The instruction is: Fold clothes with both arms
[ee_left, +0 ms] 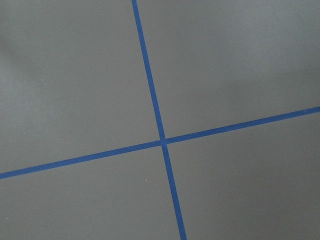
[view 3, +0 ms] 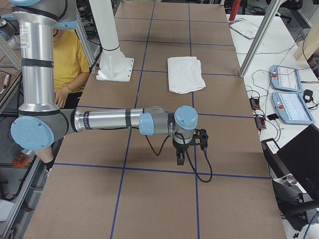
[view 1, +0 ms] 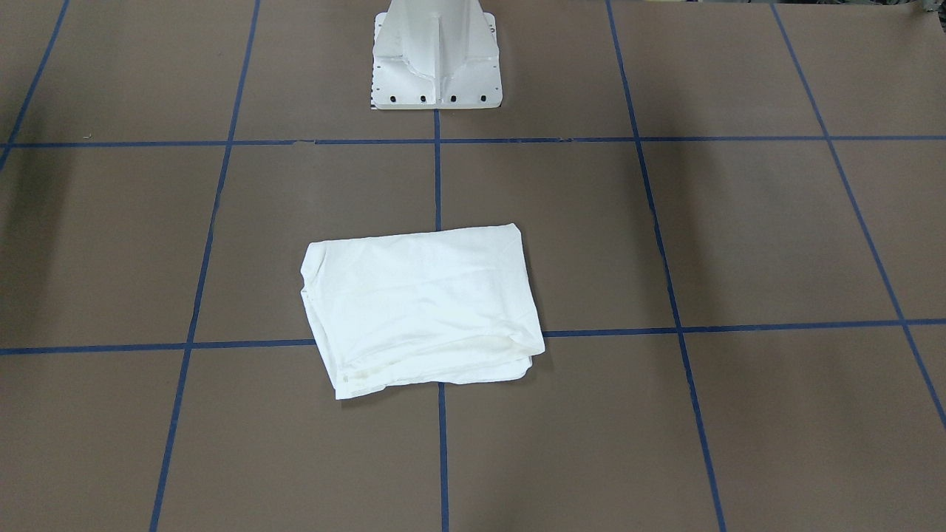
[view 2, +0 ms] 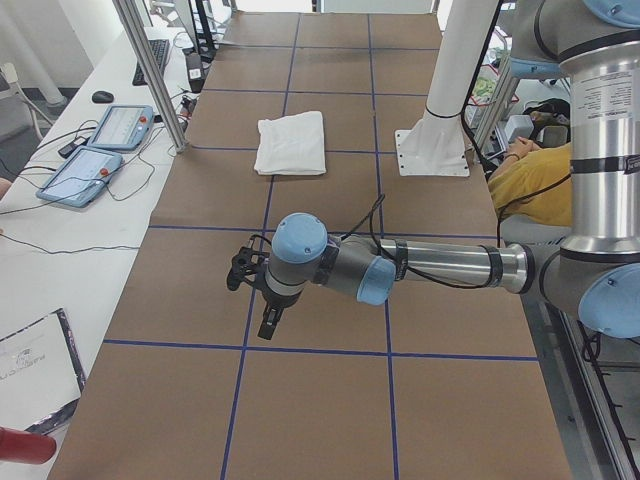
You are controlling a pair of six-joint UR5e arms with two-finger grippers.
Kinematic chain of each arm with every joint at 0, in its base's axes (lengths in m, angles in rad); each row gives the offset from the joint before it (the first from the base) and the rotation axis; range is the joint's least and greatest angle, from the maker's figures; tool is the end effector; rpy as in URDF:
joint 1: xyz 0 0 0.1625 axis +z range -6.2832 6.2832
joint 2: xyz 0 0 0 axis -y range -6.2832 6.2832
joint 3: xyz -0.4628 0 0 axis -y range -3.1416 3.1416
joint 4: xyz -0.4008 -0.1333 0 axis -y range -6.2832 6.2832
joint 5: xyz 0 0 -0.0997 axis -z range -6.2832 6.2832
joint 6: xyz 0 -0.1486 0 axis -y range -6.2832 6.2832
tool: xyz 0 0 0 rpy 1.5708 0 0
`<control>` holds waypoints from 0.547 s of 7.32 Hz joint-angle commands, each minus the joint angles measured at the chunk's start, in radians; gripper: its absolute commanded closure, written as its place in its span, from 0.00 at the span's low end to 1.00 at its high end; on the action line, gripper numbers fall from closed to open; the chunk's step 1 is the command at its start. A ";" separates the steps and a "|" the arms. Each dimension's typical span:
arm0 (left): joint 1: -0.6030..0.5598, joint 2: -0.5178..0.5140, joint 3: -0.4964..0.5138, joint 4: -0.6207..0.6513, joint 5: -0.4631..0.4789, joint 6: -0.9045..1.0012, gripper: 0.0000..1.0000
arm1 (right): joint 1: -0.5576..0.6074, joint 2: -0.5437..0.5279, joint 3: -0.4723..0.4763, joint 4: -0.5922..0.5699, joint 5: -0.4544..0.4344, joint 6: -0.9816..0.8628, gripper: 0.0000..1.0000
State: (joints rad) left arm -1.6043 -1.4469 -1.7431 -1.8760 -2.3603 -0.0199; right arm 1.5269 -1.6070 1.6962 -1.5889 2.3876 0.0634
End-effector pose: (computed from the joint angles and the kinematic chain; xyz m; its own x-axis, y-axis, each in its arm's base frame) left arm -0.0436 -0.4717 0.6660 0.7113 0.2034 -0.6728 0.0456 0.9418 0.3330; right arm 0.0035 -0.4898 0.6837 0.6830 -0.0185 0.7302 0.0005 0.9997 0.0248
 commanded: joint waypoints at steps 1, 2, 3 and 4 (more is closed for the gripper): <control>0.001 -0.003 0.014 -0.014 -0.001 0.000 0.00 | -0.001 -0.002 -0.001 0.003 0.012 0.009 0.00; 0.004 -0.003 0.022 -0.017 -0.001 0.000 0.00 | -0.001 -0.001 -0.001 0.003 0.009 0.009 0.00; 0.003 -0.003 0.025 -0.018 0.001 0.000 0.00 | -0.001 -0.002 -0.009 0.003 0.005 0.009 0.00; 0.004 -0.004 0.025 -0.022 0.006 0.000 0.00 | -0.001 -0.001 -0.007 0.003 0.005 0.009 0.00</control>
State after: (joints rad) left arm -1.6011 -1.4500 -1.7205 -1.8936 -2.3587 -0.0199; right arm 1.5263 -1.6084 1.6904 -1.5863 2.3945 0.0716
